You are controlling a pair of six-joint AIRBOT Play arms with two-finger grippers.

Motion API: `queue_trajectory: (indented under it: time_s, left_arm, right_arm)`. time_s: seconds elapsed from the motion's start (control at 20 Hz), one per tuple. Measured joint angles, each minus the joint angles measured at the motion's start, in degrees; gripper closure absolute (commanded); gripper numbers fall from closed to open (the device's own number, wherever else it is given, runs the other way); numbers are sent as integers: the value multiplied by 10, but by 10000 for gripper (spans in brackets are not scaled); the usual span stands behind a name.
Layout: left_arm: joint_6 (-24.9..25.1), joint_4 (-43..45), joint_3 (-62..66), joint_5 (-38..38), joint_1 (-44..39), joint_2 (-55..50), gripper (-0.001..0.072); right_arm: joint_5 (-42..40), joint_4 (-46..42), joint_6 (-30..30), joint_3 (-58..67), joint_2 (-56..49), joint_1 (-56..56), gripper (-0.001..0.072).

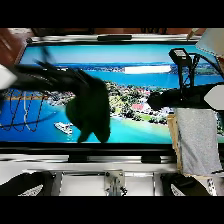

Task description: Fold the shirts.

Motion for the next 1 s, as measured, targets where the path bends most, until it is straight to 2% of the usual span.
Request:
queue_trajectory:
  time_s: [0.05, 0.1, 0.15, 0.2, 0.25, 0.35, 0.5, 0.55, 0.6, 0.65, 0.8, 0.85, 0.9, 1.0]
  left_arm:
    - [-2, 0, -28, 12, -36, -30, 663]
    - [-4, 2, -47, 17, -67, -62, 543]
    - [-5, 5, -59, 15, -94, -95, 338]
    - [-11, 12, -63, 6, -111, -125, 96]
    - [-21, 25, -63, -13, -118, -148, 24]
    - [-43, 52, -50, -71, -108, -177, 26]
    - [-69, 86, -29, -167, -40, -178, 30]
    - [-78, 91, -28, -192, -12, -170, 52]
    - [-88, 96, -31, -216, 17, -158, 125]
    - [-94, 101, -42, -232, 41, -145, 136]
    - [-108, 103, -122, -258, 85, -97, 133]
    - [-110, 101, -160, -258, 93, -81, 111]
    - [-112, 86, -203, -251, 98, -63, 85]
    - [-114, 43, -285, -217, 103, -36, 85]
  right_arm:
    - [10, -16, 9, 2, 0, 0, 195]
    - [19, -32, 21, 3, 0, 0, 195]
    - [26, -45, 34, 4, 0, 0, 195]
    - [31, -53, 45, 4, -1, 0, 195]
    - [35, -59, 54, 5, -3, 0, 195]
    - [46, -67, 68, 5, -16, 0, 194]
    - [51, -73, 64, 5, -60, 0, 180]
    - [54, -73, 59, 5, -79, 0, 131]
    - [54, -68, 49, 5, -101, 0, 131]
    - [55, -57, 39, 5, -123, 0, 131]
    - [59, 2, -5, 5, -187, 0, 131]
    - [60, 23, -21, 5, -204, 0, 131]
    - [60, 39, -36, 5, -219, 0, 131]
    - [61, 64, -61, 5, -244, 0, 131]
